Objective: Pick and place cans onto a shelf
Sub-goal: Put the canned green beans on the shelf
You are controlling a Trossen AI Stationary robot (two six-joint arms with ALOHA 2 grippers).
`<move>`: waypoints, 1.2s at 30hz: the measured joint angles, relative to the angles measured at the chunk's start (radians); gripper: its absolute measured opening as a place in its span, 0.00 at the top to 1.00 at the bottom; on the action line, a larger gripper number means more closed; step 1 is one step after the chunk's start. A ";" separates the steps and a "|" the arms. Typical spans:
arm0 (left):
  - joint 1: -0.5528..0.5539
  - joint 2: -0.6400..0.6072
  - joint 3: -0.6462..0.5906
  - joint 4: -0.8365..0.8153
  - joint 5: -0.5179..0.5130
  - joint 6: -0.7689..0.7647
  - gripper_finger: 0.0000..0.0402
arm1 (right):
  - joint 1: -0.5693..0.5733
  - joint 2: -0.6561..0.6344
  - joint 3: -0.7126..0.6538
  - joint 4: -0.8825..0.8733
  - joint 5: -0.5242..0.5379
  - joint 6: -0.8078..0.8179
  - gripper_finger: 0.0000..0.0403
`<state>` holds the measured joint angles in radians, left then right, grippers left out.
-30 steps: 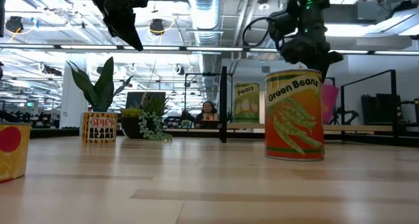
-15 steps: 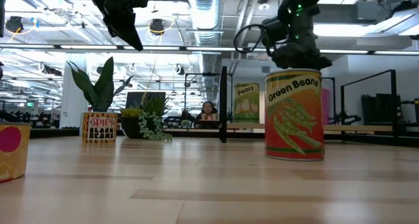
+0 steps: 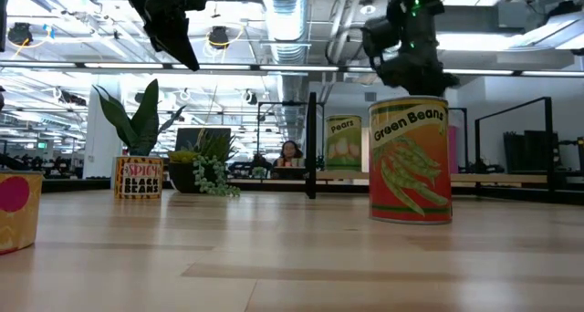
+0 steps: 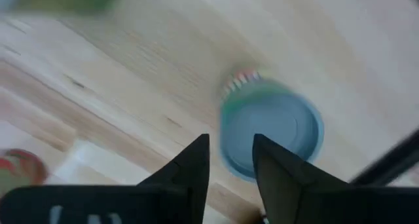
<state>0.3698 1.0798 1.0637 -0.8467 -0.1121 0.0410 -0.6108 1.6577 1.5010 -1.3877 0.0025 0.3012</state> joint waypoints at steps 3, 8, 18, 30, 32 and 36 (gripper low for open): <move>0.000 0.000 0.000 0.000 0.000 0.000 1.00 | 0.037 -0.001 0.099 -0.023 -0.005 -0.011 0.64; 0.000 0.000 0.000 0.000 0.000 -0.012 1.00 | 0.153 -0.030 0.185 -0.042 -0.083 -0.011 0.66; 0.000 0.000 0.000 0.000 -0.002 -0.015 1.00 | 0.537 -0.070 0.157 0.011 -0.121 0.243 0.68; 0.000 0.001 0.000 0.000 -0.004 0.094 1.00 | 0.792 0.074 0.157 0.224 -0.031 0.336 0.69; 0.000 0.001 0.000 0.000 -0.005 0.094 1.00 | 0.792 0.104 0.157 0.220 -0.030 0.372 0.69; 0.000 0.001 0.000 -0.004 -0.004 0.094 1.00 | 0.789 0.126 0.156 0.245 -0.005 0.375 0.69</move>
<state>0.3702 1.0805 1.0637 -0.8502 -0.1165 0.1349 0.1787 1.7832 1.6569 -1.1427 -0.0024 0.6760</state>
